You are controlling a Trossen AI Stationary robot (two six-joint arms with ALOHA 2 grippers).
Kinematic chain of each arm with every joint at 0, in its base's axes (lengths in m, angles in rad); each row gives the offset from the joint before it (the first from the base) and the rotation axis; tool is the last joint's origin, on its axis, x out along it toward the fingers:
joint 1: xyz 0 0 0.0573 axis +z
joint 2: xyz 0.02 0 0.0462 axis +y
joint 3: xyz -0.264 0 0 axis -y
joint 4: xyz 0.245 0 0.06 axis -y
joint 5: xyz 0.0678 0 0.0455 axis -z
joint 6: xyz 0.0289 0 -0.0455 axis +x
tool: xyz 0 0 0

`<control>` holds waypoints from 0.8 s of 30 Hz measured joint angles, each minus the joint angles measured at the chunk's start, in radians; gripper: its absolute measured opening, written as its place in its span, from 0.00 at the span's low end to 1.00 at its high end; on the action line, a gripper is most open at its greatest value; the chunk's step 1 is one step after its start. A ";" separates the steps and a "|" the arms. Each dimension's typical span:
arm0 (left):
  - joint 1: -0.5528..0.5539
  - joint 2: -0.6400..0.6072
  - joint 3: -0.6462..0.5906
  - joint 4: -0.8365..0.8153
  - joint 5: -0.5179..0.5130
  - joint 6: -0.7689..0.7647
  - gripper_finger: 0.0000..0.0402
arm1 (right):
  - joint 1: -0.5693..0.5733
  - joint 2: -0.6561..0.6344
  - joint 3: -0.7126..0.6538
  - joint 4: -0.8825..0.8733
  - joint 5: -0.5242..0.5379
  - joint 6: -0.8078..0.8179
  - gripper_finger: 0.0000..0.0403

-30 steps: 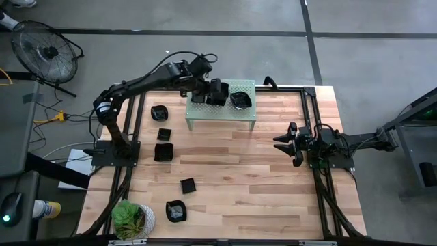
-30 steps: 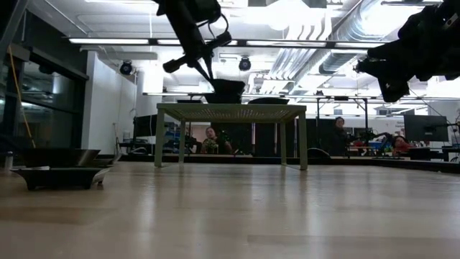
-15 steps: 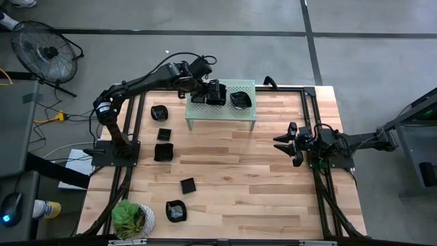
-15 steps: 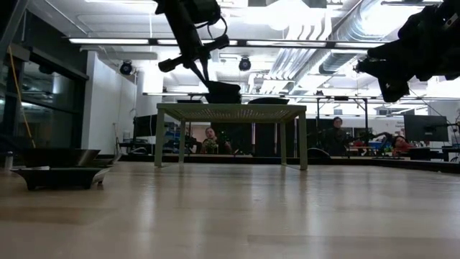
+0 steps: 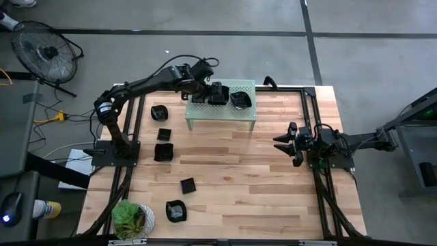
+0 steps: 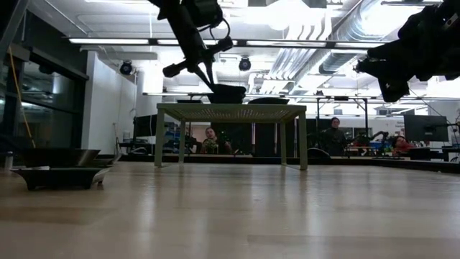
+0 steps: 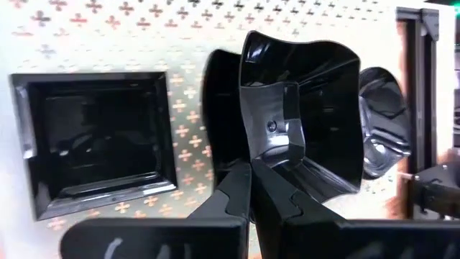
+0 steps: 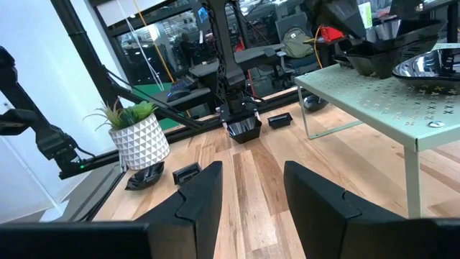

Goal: Pick & Place Mini shaped plates
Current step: Stack the wave square shaped plate on top of the wave square shaped plate on the shelf

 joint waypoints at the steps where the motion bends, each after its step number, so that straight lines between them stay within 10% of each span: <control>1: 0.000 0.000 -0.002 0.001 0.000 0.000 0.00 | 0.000 0.000 0.000 0.000 0.000 0.000 0.36; 24: -0.001 0.000 -0.006 0.046 0.026 0.105 0.29 | 0.000 0.000 0.000 0.000 0.000 0.000 0.36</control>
